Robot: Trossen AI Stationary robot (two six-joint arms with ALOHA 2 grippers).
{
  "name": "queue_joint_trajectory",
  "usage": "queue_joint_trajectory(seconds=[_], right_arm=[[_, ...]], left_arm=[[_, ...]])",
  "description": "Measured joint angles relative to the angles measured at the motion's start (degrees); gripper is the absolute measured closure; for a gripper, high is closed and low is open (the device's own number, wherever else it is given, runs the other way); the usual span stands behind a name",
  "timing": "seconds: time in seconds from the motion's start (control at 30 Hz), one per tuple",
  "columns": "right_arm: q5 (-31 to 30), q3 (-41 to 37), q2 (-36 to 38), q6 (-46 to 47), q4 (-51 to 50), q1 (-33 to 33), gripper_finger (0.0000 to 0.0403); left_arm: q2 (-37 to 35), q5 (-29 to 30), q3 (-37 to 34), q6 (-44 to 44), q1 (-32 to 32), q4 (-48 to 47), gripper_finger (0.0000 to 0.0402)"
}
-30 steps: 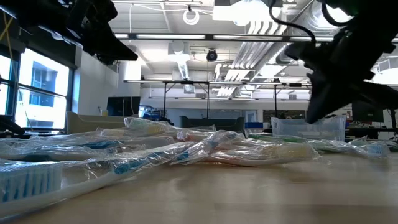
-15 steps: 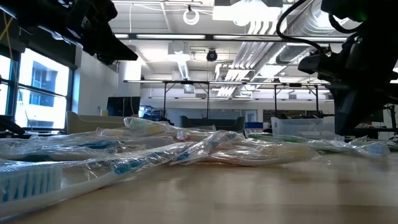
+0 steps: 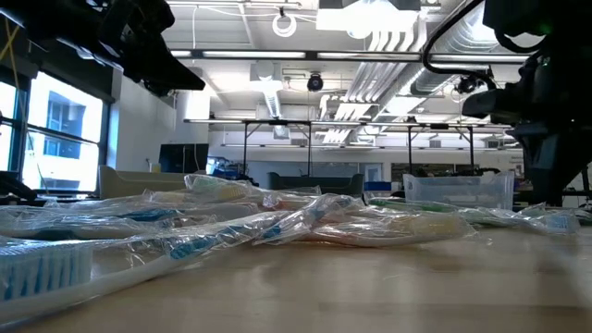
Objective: Pick & Place Toothbrushes
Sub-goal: Put the blue toothbrush into the gray bin
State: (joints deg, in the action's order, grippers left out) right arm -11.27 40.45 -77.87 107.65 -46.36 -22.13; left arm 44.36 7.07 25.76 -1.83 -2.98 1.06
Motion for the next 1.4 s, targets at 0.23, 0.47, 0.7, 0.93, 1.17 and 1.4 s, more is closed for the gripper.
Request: queue_joint_trajectory(seconds=[0.23,0.47,0.7,0.93,1.17,1.4], right_arm=[[0.26,0.0,-0.02,-2.46,-0.03,0.0,0.0367],[-1.09,0.0,-0.31,1.26,-0.14,0.11,0.0278],[-6.87,0.0,-1.11,2.28,1.0,0.15,0.0262],[-6.76,0.0,-7.82,2.31,3.22,0.17,0.0274],[-5.92,0.3,-13.6,2.34,4.59,0.11,0.0268],[-5.31,0.15,-13.14,2.24,4.17,0.11,0.0306]], left_arm=[[0.0,-0.01,0.0,0.0,0.02,0.0,0.0391],[0.0,0.0,0.0,0.0,-0.01,0.02,0.0391],[0.0,0.0,0.0,0.0,-0.01,0.0,0.0391],[0.0,0.0,0.0,0.0,0.01,-0.85,0.0391],[-0.01,-0.02,0.0,-0.01,-0.01,-2.92,0.0391],[-0.02,-0.02,0.0,-0.02,0.02,-3.97,0.0391]])
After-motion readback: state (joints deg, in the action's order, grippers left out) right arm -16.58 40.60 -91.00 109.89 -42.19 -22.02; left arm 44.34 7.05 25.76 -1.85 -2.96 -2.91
